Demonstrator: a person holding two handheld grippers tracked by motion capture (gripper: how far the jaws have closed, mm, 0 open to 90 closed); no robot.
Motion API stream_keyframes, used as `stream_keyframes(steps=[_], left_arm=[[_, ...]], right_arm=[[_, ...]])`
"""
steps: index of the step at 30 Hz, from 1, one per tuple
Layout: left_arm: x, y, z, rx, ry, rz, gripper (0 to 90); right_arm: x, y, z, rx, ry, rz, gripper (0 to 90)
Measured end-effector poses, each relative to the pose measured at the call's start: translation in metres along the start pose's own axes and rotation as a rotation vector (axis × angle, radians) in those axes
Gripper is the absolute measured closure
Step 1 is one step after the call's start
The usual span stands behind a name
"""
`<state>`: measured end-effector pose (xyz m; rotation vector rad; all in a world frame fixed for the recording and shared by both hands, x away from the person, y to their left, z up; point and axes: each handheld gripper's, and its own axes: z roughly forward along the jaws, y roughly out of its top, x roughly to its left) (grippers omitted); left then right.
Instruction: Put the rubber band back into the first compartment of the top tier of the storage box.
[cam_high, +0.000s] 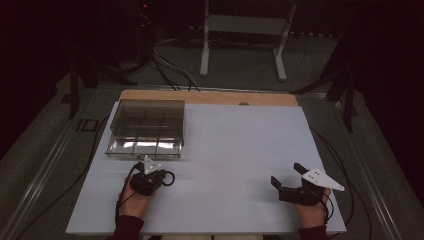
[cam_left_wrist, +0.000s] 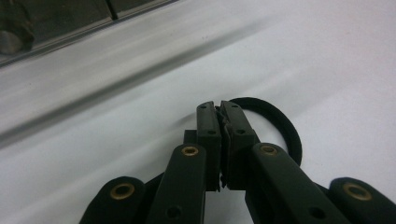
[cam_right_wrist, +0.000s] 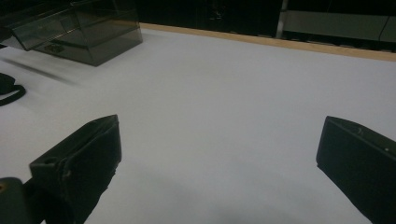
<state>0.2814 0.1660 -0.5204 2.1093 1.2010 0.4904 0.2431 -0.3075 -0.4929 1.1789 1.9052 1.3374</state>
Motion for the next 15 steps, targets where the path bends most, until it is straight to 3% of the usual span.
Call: stream_keyframes(steps=[5, 15], left_arm=[[-0.001, 0.002, -0.008, -0.027, -0.011, -0.012, 88.8], [-0.006, 0.005, -0.018, -0.024, -0.017, 0.023, 88.6]], right_arm=[[-0.001, 0.0, 0.0, 0.0, -0.002, 0.006, 0.5], [-0.001, 0.0, -0.001, -0.001, -0.005, 0.008, 0.5]])
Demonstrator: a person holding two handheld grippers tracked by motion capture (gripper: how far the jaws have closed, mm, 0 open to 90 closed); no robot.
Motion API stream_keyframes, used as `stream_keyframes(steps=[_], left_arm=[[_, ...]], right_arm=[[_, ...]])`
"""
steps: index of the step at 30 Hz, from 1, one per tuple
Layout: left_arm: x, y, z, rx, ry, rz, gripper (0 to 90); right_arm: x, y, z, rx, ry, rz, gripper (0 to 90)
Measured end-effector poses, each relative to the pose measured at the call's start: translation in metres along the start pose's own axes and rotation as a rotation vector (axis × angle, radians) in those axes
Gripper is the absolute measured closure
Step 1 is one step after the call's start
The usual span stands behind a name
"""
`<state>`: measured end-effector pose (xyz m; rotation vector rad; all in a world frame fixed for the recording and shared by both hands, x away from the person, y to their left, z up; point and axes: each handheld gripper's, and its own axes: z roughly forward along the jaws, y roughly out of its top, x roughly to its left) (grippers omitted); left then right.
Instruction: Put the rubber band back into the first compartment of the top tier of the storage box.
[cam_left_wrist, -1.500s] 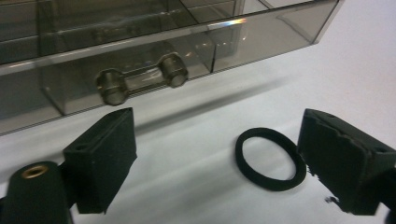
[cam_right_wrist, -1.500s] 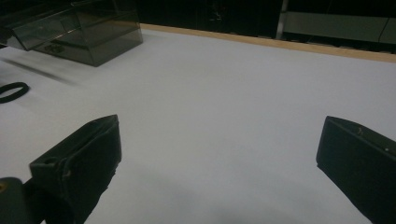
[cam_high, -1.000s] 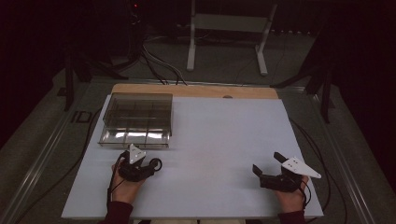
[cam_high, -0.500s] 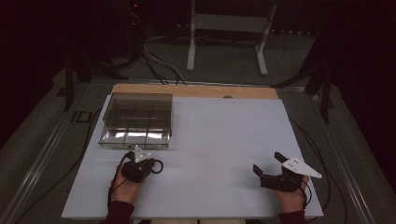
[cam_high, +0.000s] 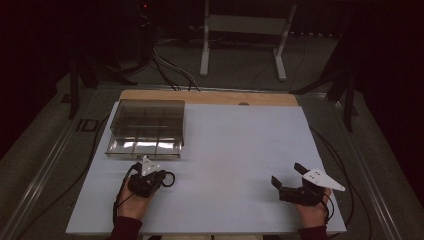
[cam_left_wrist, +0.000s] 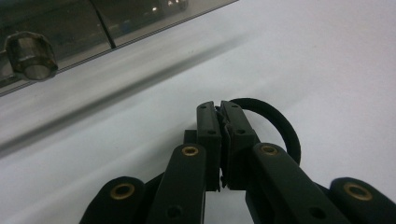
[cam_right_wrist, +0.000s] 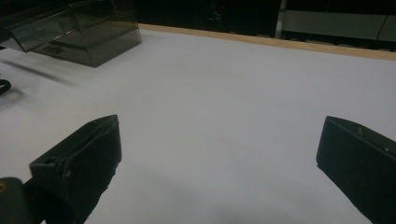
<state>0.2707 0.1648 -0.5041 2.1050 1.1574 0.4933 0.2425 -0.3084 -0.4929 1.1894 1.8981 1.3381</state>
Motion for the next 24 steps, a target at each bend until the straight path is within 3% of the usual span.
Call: stream_keyframes(steps=[6, 24], left_arm=[[0.0, 0.006, -0.008, -0.004, 0.006, 0.022, 88.6], [0.008, 0.025, -0.033, -0.076, 0.001, 0.01, 88.6]], right_arm=[[0.0, 0.0, 0.0, 0.0, 0.0, 0.003, 0.5], [0.001, 0.0, 0.0, 0.003, 0.002, -0.005, 0.5]])
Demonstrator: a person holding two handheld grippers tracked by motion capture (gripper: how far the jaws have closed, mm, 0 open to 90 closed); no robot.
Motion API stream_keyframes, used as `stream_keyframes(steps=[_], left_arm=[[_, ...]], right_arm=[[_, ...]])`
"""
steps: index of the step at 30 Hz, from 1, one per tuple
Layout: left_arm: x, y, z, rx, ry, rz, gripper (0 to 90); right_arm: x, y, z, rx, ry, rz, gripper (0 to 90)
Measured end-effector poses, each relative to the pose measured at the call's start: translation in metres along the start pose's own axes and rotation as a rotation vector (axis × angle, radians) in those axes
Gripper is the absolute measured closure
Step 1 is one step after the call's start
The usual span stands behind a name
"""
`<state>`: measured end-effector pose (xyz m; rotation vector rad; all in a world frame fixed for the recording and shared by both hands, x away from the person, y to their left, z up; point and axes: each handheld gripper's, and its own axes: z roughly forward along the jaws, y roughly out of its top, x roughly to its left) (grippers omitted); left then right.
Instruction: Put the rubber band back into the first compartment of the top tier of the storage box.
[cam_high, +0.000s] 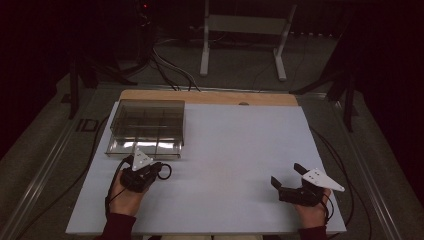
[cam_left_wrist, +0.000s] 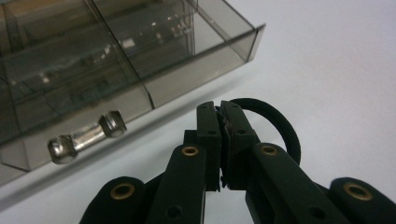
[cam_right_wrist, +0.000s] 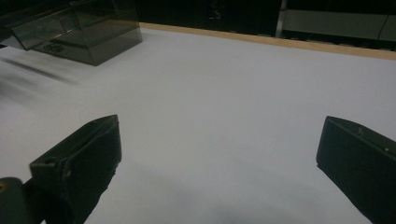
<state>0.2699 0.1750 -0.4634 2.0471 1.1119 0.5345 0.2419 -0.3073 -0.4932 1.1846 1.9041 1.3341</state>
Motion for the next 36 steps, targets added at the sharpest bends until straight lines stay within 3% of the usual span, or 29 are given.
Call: stream_keyframes(steps=[27, 36], left_arm=[[0.011, 0.031, -0.019, -0.065, -0.016, 0.013, 88.7], [0.023, 0.037, -0.024, -0.073, -0.006, 0.003, 88.7]], right_arm=[[0.0, 0.0, 0.0, 0.002, 0.002, 0.004, 0.5], [0.0, 0.0, 0.001, 0.004, 0.005, 0.004, 0.5]])
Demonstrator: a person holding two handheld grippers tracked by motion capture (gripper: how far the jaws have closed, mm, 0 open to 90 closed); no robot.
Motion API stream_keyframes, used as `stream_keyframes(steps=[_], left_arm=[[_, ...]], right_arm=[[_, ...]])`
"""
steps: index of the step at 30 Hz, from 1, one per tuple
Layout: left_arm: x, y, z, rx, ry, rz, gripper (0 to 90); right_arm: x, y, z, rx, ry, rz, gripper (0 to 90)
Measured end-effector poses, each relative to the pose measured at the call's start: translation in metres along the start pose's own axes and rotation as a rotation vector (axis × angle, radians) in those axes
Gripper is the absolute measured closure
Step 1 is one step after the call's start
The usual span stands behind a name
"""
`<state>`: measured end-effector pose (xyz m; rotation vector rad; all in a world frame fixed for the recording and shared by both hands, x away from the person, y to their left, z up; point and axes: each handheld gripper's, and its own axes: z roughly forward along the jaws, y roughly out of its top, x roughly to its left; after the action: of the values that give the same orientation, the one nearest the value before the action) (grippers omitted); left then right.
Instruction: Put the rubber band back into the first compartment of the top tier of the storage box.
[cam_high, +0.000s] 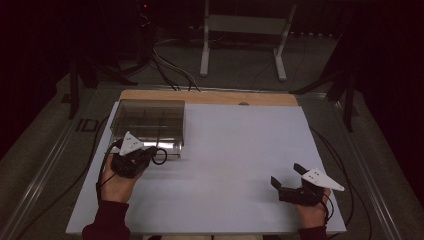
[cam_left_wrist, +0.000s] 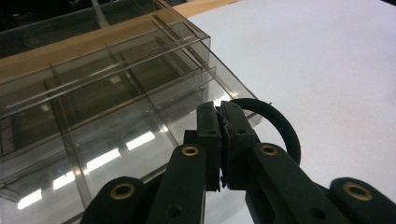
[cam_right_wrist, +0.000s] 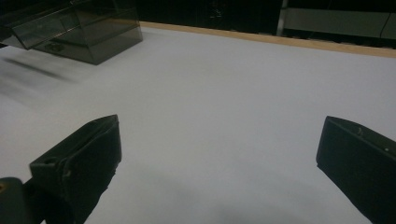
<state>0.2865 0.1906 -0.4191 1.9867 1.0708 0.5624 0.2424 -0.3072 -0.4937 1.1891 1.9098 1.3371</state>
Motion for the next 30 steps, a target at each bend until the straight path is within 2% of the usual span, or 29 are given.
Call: stream_keyframes(steps=[7, 30], left_arm=[[0.006, 0.002, -0.002, -0.012, 0.007, -0.014, 88.7], [0.021, 0.015, -0.006, -0.036, 0.049, -0.009, 88.7]], right_arm=[[0.0, 0.0, 0.001, 0.002, 0.001, -0.001, 0.5], [0.0, 0.0, 0.001, 0.007, 0.005, -0.003, 0.6]])
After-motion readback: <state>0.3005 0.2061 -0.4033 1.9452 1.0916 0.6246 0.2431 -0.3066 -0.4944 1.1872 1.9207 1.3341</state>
